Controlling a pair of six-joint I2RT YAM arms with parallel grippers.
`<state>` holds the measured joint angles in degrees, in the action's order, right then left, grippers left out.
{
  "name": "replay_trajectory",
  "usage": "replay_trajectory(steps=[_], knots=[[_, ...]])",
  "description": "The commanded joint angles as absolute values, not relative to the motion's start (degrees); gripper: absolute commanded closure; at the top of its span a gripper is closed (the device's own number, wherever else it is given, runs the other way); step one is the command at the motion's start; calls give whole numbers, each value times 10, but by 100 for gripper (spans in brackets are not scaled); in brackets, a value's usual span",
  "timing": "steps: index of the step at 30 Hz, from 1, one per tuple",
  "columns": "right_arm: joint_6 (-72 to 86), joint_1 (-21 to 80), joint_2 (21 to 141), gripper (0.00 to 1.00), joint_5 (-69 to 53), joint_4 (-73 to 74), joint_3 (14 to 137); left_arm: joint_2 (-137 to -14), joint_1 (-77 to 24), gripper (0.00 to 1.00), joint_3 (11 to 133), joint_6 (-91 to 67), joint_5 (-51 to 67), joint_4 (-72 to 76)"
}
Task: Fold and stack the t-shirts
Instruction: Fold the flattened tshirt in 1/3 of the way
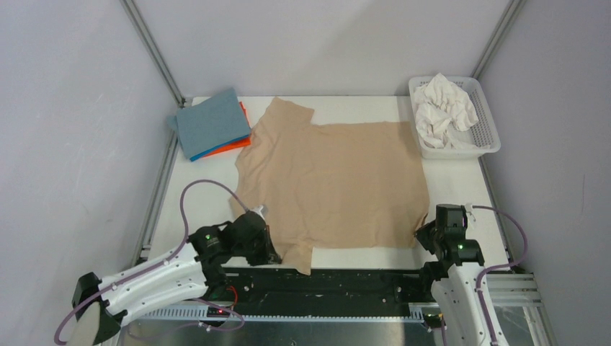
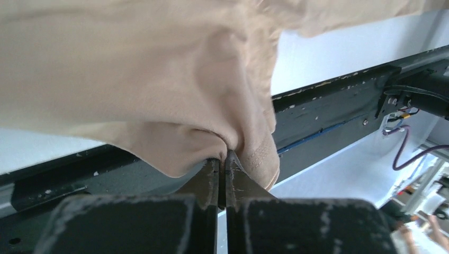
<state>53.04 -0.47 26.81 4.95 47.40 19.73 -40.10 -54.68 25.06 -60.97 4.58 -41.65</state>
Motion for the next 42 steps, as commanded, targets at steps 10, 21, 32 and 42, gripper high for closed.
replay_trajectory(steps=[10,21,32,42], knots=[[473,-8,468,100,40,323,330,-575,-408,100,439,-428,-29,-352],[443,-30,615,100,49,261,424,-679,-268,100,511,-374,-42,-327],[430,-46,668,100,61,223,444,-749,-205,100,586,-331,-73,-316],[425,-55,673,99,77,218,443,-816,-194,100,656,-295,-77,-314]])
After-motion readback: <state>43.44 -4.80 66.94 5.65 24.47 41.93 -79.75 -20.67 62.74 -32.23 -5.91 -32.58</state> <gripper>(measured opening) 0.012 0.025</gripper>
